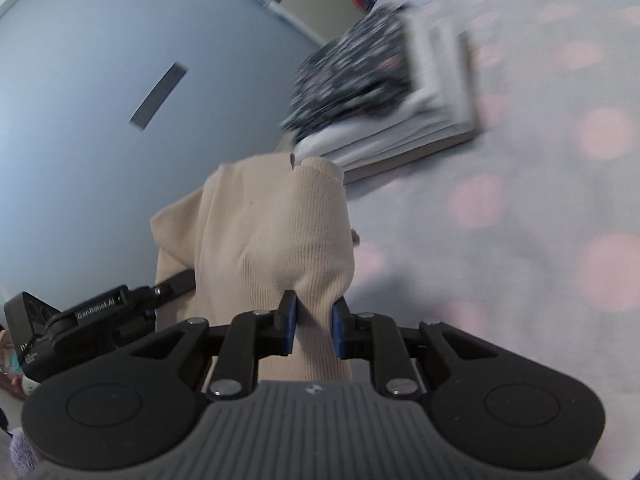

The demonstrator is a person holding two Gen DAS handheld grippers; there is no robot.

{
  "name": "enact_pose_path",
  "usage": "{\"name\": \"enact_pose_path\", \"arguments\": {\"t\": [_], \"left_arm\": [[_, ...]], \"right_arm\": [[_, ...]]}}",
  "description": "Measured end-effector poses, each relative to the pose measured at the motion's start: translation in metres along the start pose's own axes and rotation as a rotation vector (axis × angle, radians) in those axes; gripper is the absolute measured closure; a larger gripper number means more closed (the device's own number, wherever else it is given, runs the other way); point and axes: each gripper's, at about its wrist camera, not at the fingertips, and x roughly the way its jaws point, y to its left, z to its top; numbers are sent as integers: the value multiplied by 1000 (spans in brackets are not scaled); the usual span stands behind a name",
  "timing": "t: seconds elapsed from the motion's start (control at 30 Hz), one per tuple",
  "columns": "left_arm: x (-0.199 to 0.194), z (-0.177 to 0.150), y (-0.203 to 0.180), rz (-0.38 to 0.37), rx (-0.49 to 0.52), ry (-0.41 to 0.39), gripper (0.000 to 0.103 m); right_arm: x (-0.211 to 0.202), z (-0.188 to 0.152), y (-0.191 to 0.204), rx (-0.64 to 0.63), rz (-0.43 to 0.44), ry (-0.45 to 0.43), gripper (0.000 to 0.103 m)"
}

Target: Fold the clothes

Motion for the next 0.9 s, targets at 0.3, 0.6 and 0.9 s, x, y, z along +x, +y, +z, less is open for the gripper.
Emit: {"name": "enact_pose_path", "arguments": {"t": [0.3,0.6,0.9], "left_arm": [[-4,65,83,222,24,-24,84],[68,100,134,307,108,46,84],[145,87,174,350,102,117,82]], "right_arm": [[130,5,77,-17,59,45,83],[219,6,81,14,10,75,83],[276,10,52,4,-50,99,83]]}}
